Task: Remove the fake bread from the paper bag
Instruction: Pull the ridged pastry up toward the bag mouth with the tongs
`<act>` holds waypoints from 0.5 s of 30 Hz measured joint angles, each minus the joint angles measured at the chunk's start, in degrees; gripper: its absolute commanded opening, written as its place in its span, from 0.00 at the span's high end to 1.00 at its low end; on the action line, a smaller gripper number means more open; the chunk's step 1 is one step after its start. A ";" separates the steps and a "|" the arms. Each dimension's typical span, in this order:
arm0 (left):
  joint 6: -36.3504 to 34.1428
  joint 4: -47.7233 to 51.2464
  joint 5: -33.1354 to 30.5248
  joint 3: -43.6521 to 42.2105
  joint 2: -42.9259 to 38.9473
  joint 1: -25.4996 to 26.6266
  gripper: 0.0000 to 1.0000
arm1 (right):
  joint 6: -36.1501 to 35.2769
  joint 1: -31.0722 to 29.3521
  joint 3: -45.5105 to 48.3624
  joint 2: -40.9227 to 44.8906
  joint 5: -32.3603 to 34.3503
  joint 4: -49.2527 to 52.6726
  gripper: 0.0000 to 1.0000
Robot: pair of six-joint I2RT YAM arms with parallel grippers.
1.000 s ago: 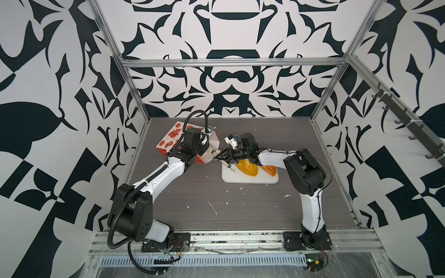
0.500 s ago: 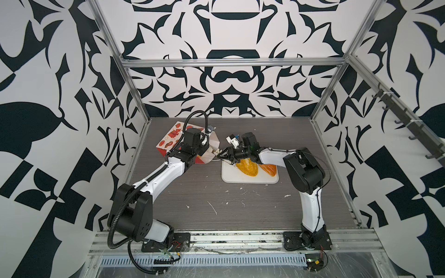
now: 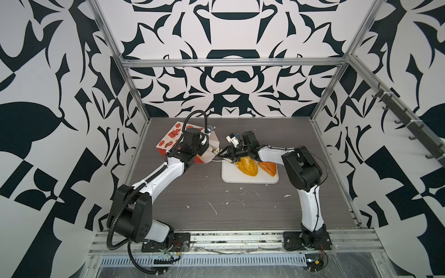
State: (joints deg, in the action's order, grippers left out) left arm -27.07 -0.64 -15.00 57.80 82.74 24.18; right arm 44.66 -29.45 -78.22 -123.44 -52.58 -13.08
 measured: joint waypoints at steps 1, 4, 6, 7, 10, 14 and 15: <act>0.00 0.00 0.00 0.00 -0.07 0.00 0.93 | -0.09 0.04 -0.04 -0.17 -0.11 0.28 0.54; 0.00 -0.02 0.02 0.00 -0.09 0.00 0.93 | -0.55 0.09 -0.44 -0.24 -0.50 1.09 0.54; 0.00 0.00 0.02 0.00 -0.07 0.00 0.93 | -0.90 0.09 -0.63 -0.24 -0.76 1.53 0.54; 0.00 -0.02 0.04 0.00 -0.09 0.00 0.93 | -0.96 0.09 -0.70 -0.26 -0.87 1.75 0.54; 0.00 -0.02 0.09 0.00 -0.09 0.09 0.93 | -1.07 0.09 -1.01 -0.28 -1.36 2.58 0.54; 0.00 -0.02 0.09 0.00 -0.09 0.22 0.93 | -1.09 0.11 -1.79 -0.42 -2.10 3.06 0.54; 0.00 -0.02 0.09 0.00 -0.07 0.22 0.93 | -1.07 0.11 -1.92 -0.42 -2.32 3.06 0.54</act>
State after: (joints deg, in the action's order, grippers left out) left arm -27.07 -0.67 -14.92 57.80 82.67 24.40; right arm 43.59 -29.34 -80.14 -123.85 -54.89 -10.02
